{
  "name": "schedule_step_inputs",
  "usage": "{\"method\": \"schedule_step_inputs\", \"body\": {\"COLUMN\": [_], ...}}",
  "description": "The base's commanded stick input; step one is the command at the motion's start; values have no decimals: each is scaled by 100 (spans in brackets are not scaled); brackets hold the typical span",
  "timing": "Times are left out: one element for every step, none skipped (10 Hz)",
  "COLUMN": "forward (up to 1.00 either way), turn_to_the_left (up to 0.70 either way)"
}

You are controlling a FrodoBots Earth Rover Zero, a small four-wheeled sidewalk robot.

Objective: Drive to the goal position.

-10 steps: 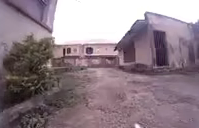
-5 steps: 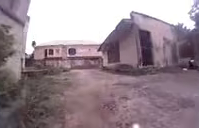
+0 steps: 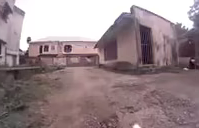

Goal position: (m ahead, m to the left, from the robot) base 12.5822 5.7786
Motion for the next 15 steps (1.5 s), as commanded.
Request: {"method": "schedule_step_inputs", "body": {"forward": [100,100,100,100,100,100,100,100,100,100,100,100,100,100,100], "turn_to_the_left": [0,0,0,0,0,0,0,0,0,0,0,0,0,0,0]}}
